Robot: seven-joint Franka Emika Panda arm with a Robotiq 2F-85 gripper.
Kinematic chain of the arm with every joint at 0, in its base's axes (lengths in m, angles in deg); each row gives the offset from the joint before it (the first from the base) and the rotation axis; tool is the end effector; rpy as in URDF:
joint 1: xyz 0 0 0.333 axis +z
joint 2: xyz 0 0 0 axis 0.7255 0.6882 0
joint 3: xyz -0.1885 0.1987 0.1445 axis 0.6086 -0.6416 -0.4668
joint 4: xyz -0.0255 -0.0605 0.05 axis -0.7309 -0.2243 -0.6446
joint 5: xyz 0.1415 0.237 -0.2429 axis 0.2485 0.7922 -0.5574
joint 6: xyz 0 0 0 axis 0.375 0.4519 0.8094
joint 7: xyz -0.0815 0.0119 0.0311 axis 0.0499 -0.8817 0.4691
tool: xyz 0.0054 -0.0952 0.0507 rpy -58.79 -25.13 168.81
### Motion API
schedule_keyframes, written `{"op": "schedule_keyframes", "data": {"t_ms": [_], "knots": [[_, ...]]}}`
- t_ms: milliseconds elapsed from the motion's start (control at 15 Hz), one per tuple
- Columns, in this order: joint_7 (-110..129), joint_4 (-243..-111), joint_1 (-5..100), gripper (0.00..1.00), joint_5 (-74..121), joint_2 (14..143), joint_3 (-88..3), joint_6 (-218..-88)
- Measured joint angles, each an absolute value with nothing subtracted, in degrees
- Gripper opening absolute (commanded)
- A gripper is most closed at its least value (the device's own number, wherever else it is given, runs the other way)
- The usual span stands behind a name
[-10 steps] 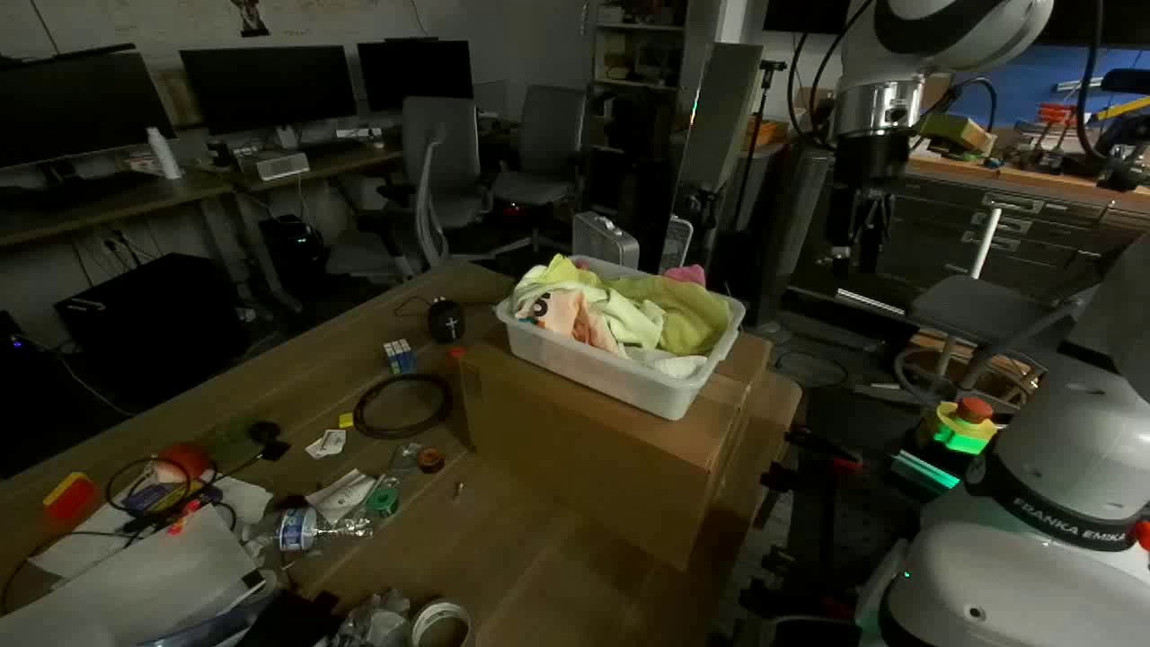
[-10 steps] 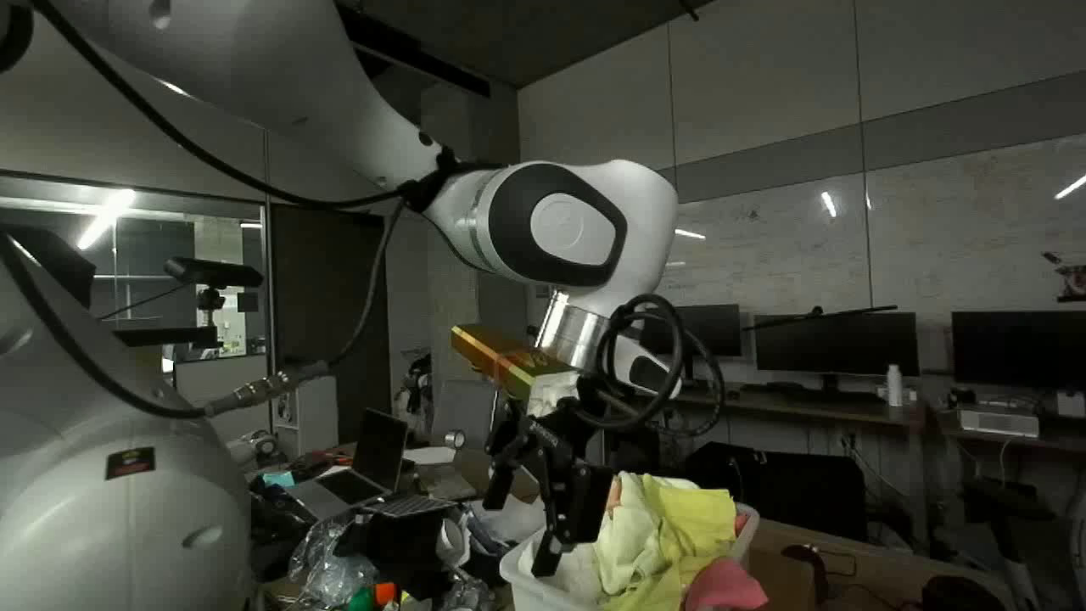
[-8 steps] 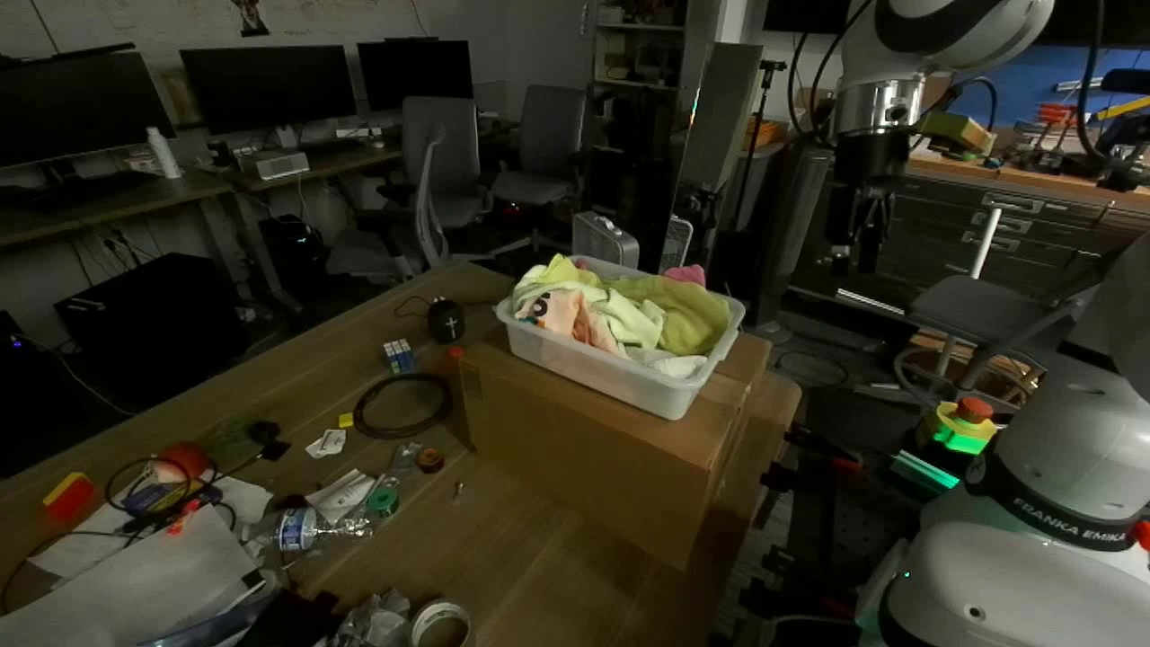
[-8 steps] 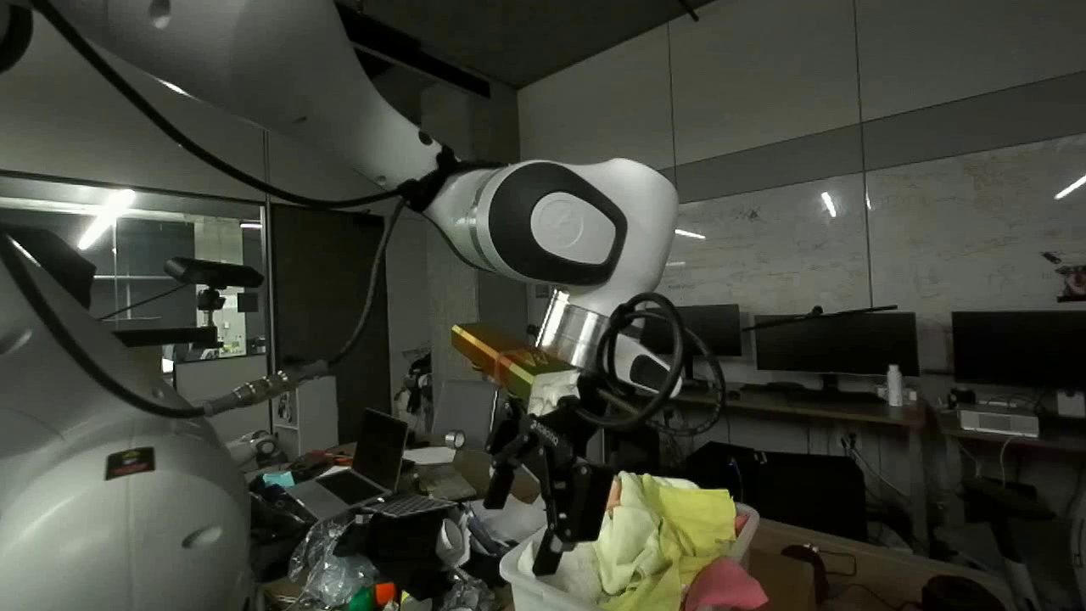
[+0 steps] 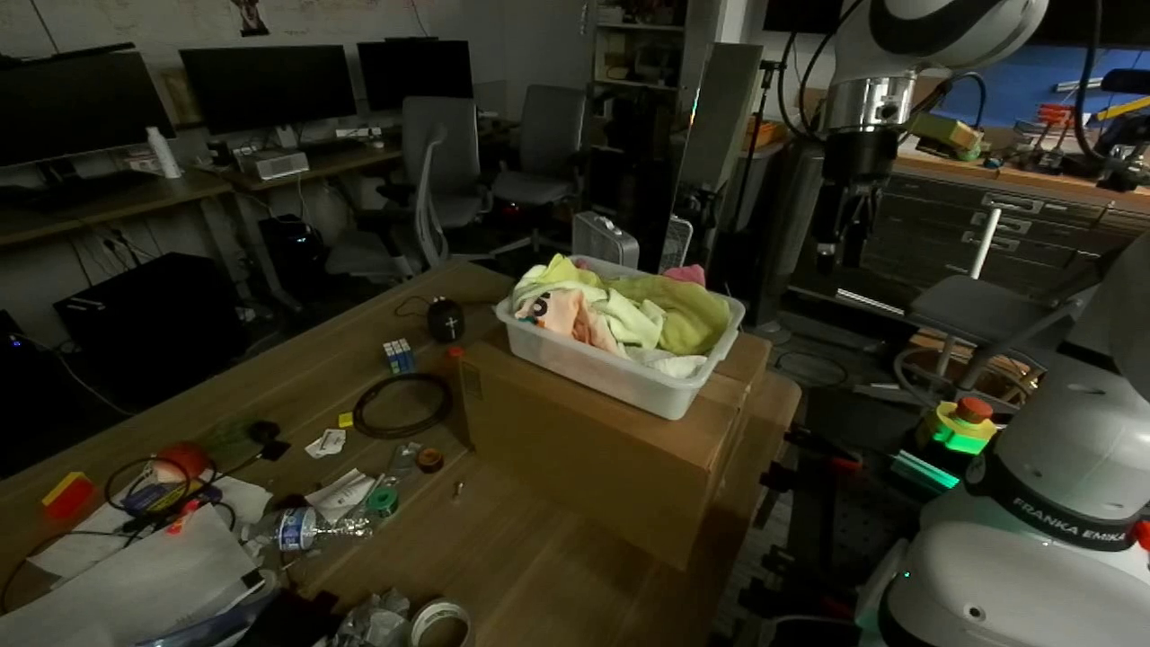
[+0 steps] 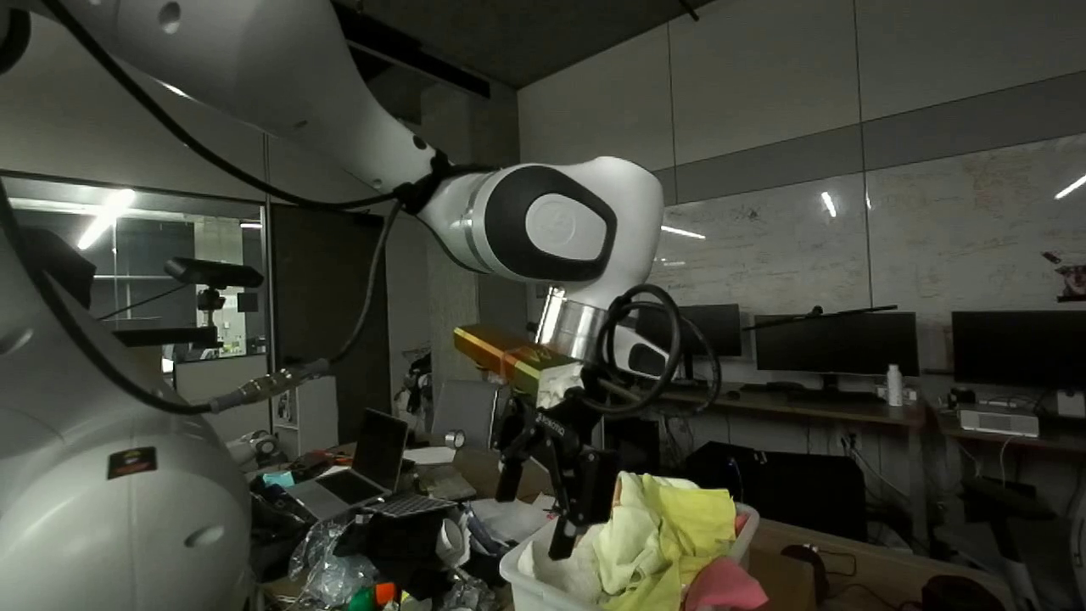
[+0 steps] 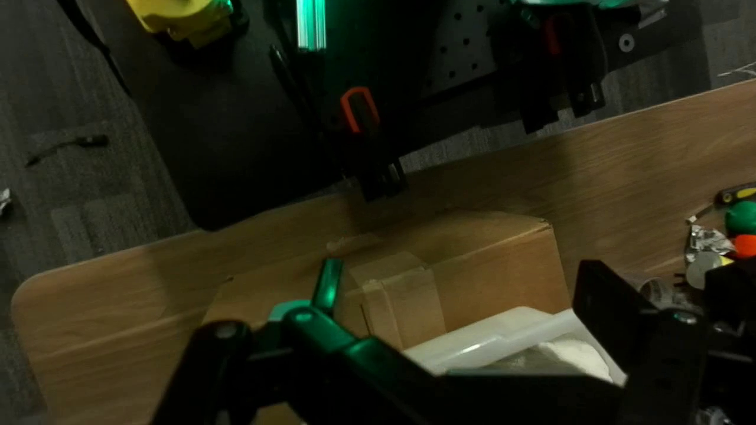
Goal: Move the shirts and towels from the storage box and put them on the table
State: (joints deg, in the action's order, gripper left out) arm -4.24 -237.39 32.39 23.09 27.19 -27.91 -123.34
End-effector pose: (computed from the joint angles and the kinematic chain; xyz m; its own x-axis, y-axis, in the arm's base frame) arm 0.2586 -0.1685 0.4037 0.9343 -0.2791 -0.2217 -0.3200 -0.9307 -0.1773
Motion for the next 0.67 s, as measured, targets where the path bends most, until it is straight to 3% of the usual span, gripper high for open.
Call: {"op": "schedule_keyframes", "data": {"t_ms": [667], "knots": [[-5.09,-237.31,43.34,1.0,32.35,30.45,-34.01,-151.61]]}}
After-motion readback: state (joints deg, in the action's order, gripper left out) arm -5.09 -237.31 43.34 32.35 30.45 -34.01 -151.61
